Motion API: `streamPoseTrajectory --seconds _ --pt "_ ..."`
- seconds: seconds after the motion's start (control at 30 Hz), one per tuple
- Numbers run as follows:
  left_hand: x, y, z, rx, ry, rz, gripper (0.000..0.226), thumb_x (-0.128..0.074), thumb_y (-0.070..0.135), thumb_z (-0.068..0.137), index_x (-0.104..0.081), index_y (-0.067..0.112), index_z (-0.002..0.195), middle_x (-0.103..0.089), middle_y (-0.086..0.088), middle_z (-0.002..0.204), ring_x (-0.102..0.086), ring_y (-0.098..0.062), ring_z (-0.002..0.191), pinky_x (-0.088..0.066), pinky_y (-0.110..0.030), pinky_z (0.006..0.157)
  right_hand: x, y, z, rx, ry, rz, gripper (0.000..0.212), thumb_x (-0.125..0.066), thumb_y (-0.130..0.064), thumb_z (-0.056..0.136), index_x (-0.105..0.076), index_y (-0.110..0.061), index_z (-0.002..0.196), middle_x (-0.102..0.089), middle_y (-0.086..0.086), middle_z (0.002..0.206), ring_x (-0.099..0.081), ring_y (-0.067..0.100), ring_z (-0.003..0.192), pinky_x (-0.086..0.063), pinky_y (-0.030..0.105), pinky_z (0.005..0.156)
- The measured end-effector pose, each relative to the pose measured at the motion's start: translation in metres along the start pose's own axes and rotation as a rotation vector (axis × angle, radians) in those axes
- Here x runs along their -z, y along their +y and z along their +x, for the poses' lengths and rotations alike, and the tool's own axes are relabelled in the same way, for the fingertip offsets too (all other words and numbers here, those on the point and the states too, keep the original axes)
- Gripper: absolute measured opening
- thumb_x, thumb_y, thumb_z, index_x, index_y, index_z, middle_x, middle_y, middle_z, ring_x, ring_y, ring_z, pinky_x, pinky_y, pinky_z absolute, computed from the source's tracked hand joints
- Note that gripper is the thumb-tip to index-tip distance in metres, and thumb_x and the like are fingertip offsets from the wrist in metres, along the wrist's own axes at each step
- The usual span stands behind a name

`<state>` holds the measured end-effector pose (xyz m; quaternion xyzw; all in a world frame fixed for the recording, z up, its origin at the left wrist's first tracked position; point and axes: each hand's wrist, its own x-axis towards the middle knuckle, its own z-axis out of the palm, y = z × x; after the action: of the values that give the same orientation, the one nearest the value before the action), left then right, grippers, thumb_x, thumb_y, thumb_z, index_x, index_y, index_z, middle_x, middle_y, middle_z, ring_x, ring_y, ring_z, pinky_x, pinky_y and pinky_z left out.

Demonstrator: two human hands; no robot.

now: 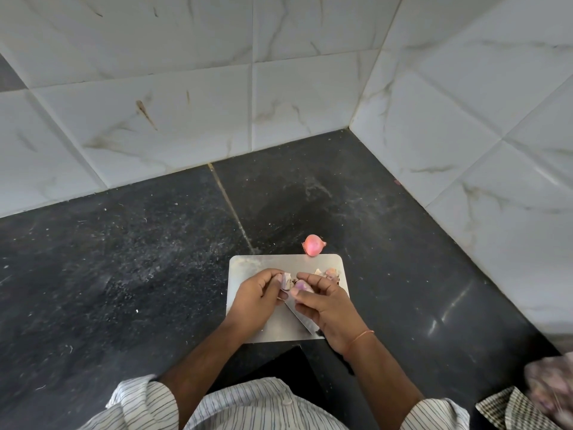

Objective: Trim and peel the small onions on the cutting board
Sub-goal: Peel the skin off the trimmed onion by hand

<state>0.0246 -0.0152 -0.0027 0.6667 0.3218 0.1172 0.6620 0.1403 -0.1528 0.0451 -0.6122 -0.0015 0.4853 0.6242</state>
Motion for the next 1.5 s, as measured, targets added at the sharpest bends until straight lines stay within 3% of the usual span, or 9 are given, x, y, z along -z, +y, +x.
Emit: streamPoseTrajectory --seconds 0.17,0.3,0.43,0.6,0.7,0.83,1.23,1.4,1.5 --pt "0.000 0.000 0.007 0.076 0.007 -0.064 0.027 -0.049 0.017 0.114 -0.075 0.016 0.109 -0.081 -0.002 0.095 -0.076 -0.014 0.086 -0.062 -0.024 0.080 0.006 -0.001 0.001 -0.005 -0.001 0.060 0.047 -0.081 0.004 0.088 -0.069 -0.009 0.131 -0.078 0.013 0.118 -0.078 0.020 0.099 -0.064 0.032 0.083" --pt "-0.002 -0.009 0.017 0.120 0.046 0.002 0.027 -0.049 0.021 0.114 -0.075 0.021 0.106 -0.081 0.002 0.090 -0.077 -0.013 0.084 -0.065 -0.035 0.088 0.018 -0.005 0.001 -0.010 -0.035 -0.002 0.056 -0.083 0.000 0.087 -0.065 -0.019 0.137 -0.078 0.006 0.125 -0.075 0.022 0.109 -0.063 0.034 0.081" --pt "-0.013 -0.012 0.034 0.146 0.082 0.162 0.027 -0.048 0.026 0.114 -0.072 0.026 0.101 -0.078 0.005 0.088 -0.075 -0.007 0.080 -0.062 -0.034 0.085 0.037 -0.008 0.004 -0.008 -0.050 0.031 0.061 -0.077 0.008 0.089 -0.060 -0.014 0.142 -0.076 0.006 0.130 -0.071 0.025 0.123 -0.063 0.034 0.093" --pt "-0.041 -0.005 0.062 0.121 0.071 0.466 0.026 -0.046 0.029 0.114 -0.071 0.022 0.112 -0.074 0.005 0.104 -0.069 -0.014 0.095 -0.056 -0.032 0.083 0.068 -0.003 0.007 0.059 -0.012 -0.041 0.070 -0.081 0.010 0.084 -0.058 -0.013 0.145 -0.076 0.009 0.131 -0.070 0.031 0.127 -0.050 0.051 0.115" --pt "-0.058 -0.004 0.076 0.094 0.019 0.538 0.027 -0.050 0.030 0.111 -0.075 0.021 0.113 -0.076 0.002 0.110 -0.069 -0.017 0.100 -0.058 -0.037 0.092 0.086 -0.006 0.007 0.070 0.002 -0.064 0.062 -0.079 0.009 0.086 -0.061 -0.011 0.142 -0.076 0.010 0.131 -0.070 0.032 0.125 -0.055 0.045 0.108" --pt "-0.073 -0.002 0.081 0.045 -0.089 0.579 0.024 -0.064 0.027 0.106 -0.080 0.023 0.124 -0.079 0.009 0.122 -0.066 -0.004 0.099 -0.053 -0.021 0.092 0.102 -0.007 0.009 0.058 0.028 -0.033 0.048 -0.076 0.009 0.088 -0.068 -0.007 0.132 -0.077 0.012 0.125 -0.072 0.031 0.121 -0.062 0.034 0.097" --pt "-0.048 0.008 0.046 -0.002 -0.108 0.413 0.032 -0.059 0.040 0.108 -0.072 0.035 0.137 -0.074 0.021 0.128 -0.068 0.003 0.113 -0.055 -0.022 0.101 0.094 -0.006 0.014 0.039 -0.019 -0.015 0.049 -0.079 0.003 0.089 -0.069 -0.010 0.135 -0.076 0.011 0.130 -0.074 0.027 0.118 -0.059 0.041 0.104" --pt "-0.038 0.021 0.022 -0.047 -0.138 0.347 0.033 -0.064 0.053 0.100 -0.071 0.042 0.131 -0.073 0.026 0.117 -0.069 0.001 0.101 -0.055 -0.016 0.086 0.075 -0.010 0.013 0.162 0.001 -0.250 0.050 -0.088 0.003 0.080 -0.075 -0.019 0.123 -0.081 0.000 0.115 -0.076 0.018 0.099 -0.061 0.028 0.086" --pt "-0.032 0.023 0.012 -0.071 -0.120 0.336 0.034 -0.075 0.056 0.093 -0.069 0.048 0.126 -0.072 0.026 0.114 -0.069 0.001 0.096 -0.051 -0.010 0.076 0.062 -0.010 0.010 0.256 0.006 -0.350 0.051 -0.092 -0.005 0.077 -0.075 -0.023 0.121 -0.081 -0.004 0.113 -0.078 0.021 0.102 -0.063 0.031 0.088"
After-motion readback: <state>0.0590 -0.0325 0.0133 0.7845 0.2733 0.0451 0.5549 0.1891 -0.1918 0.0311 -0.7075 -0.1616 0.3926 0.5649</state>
